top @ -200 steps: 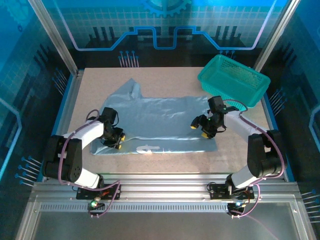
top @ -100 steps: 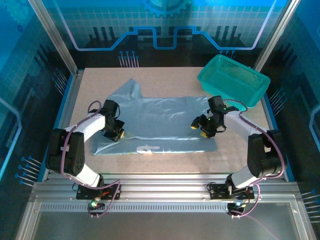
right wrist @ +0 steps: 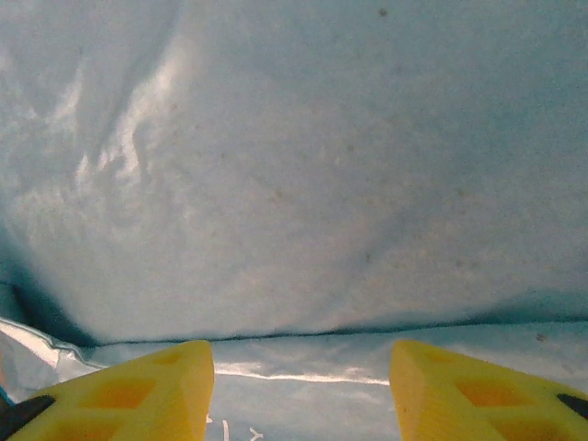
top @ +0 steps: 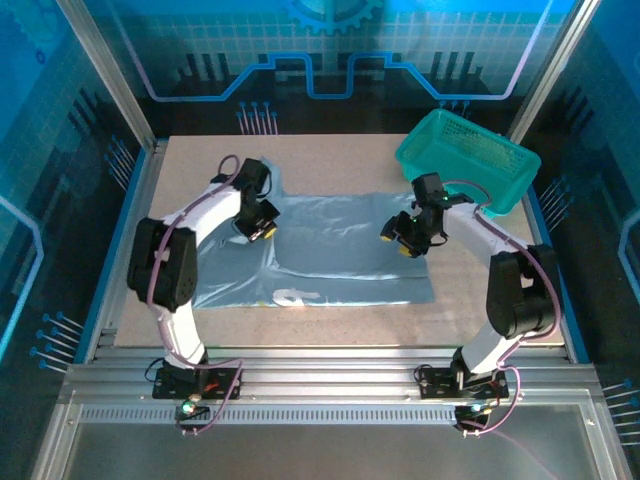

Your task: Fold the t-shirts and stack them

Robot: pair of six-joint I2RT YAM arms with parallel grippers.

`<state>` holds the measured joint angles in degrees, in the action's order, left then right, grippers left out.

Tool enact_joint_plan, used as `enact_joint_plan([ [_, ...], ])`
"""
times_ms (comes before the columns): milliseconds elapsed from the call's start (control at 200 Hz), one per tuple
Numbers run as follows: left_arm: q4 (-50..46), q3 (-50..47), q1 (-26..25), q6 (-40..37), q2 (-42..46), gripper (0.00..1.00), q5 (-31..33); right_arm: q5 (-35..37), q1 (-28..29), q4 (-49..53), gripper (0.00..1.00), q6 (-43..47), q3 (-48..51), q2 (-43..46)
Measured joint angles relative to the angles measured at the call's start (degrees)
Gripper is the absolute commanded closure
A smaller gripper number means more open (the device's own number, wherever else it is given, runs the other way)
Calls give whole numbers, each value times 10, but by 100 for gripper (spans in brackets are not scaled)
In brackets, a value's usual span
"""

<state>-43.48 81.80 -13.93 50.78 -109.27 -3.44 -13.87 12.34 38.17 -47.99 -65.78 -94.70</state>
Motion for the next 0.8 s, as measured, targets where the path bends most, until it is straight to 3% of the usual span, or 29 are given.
enact_joint_plan([
  [170, -62, 85, -17, -75, -73, 100, 24, 4, 0, 25, 44, 5, -22, -19],
  [260, -85, 113, -22, -116, -97, 61, 38, 5, 0, 35, 44, 5, -20, -19],
  [335, -95, 118, -27, -138, -99, 52, 58, 6, 0, 36, 44, 5, -10, -16],
  [480, -113, 109, -31, -148, -72, 53, 105, 15, 0, 36, 48, 10, 36, 12],
  [525, -113, 89, -32, -139, -44, 56, 113, 17, 0, 37, 54, 14, 53, 26],
  [630, -112, 0, -32, -97, 62, 64, 111, 19, 0, 38, 66, 16, 87, 55],
  [795, -78, -176, -30, -3, 193, 80, 64, 18, 0, 37, 74, 9, 116, 63],
])
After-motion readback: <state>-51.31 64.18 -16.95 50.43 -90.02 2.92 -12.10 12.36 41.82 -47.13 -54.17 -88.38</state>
